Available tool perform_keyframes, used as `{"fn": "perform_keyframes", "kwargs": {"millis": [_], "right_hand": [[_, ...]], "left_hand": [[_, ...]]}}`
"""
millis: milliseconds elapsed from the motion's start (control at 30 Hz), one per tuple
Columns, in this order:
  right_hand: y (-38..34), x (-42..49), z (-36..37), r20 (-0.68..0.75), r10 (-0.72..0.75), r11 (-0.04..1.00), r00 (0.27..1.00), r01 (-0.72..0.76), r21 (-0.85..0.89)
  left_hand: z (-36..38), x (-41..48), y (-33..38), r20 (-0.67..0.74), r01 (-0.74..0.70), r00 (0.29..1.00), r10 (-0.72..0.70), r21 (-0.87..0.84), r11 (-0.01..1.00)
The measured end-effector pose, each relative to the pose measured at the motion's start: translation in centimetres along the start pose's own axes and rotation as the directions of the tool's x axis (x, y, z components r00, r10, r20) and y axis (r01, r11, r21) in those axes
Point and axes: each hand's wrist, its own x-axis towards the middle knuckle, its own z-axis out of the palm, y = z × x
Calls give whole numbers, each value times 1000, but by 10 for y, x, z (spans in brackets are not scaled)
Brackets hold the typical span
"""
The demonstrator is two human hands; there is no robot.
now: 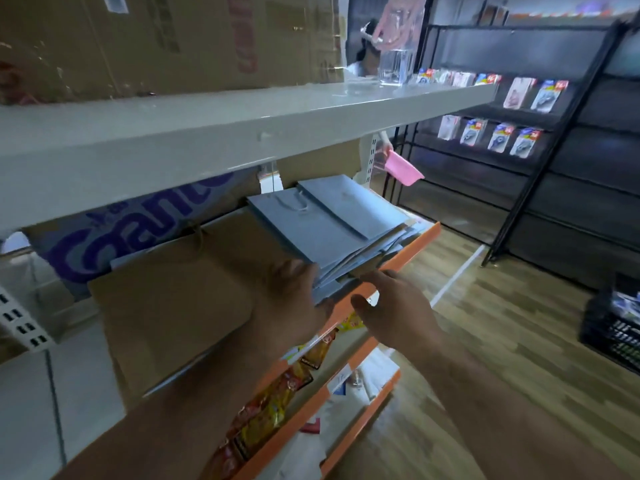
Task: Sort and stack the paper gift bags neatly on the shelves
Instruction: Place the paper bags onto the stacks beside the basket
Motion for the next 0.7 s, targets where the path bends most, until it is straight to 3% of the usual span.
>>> {"fn": "perform_keyframes", "kwargs": {"millis": [167,333,533,700], "right_hand": [[38,66,3,12,-38,999,999,38,-11],[90,139,-1,33,-98,995,995,98,1],[148,232,-2,128,-148,986,981,157,-63],[177,284,5,267,-113,981,957,150,-123]], "left_hand": [[13,51,14,-48,64,997,-64,4,998],[30,98,31,-96,281,954,-284,-42,959],[44,139,59,-74,595,795,-603,-104,797],[51,154,72,-122,736,664,-737,-69,674]]}}
